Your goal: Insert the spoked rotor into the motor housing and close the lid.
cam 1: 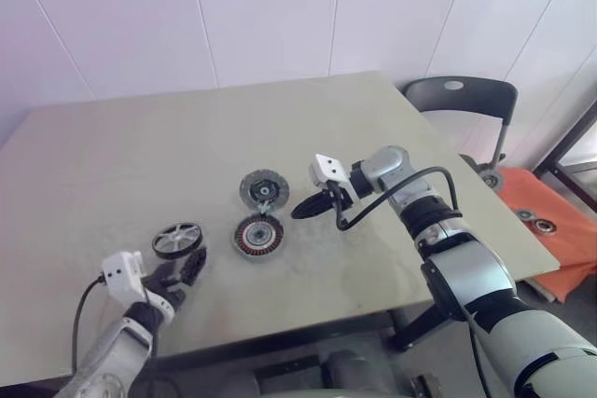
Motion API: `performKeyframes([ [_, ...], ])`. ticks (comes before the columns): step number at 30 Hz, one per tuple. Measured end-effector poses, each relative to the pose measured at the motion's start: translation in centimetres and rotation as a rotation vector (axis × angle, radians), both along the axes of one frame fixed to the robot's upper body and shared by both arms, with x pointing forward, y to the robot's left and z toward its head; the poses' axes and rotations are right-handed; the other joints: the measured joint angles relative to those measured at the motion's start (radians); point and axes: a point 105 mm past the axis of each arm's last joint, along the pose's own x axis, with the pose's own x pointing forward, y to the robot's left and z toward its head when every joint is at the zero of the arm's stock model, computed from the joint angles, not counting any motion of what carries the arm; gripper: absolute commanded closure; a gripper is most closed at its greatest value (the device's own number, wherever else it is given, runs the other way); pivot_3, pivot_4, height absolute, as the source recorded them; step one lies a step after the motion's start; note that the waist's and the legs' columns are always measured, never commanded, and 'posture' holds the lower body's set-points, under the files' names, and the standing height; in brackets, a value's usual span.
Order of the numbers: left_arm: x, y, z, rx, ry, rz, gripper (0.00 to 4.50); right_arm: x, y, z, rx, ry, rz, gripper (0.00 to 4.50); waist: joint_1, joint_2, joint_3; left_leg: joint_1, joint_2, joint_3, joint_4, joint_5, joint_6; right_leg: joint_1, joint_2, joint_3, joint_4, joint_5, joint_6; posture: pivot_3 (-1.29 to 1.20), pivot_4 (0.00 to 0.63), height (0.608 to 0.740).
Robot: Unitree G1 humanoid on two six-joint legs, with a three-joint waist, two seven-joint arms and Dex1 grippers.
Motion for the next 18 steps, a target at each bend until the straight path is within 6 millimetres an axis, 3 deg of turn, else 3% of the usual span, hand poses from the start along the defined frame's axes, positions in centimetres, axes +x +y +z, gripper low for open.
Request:
performKeyframes([
  [18, 2.6, 0.2, 0.0, 0.008, -0.036, 0.039, 0.0, 0.1, -0.2, -0.2, -0.019, -0.008, -0.012, 4.48, 0.014, 0.0, 0.0, 0.0, 0.0, 0.0, 0.0, 0.0, 0.0, 0.0, 0.0, 0.0, 0.0, 0.001, 0.001, 0.0, 0.0, 0.74],
])
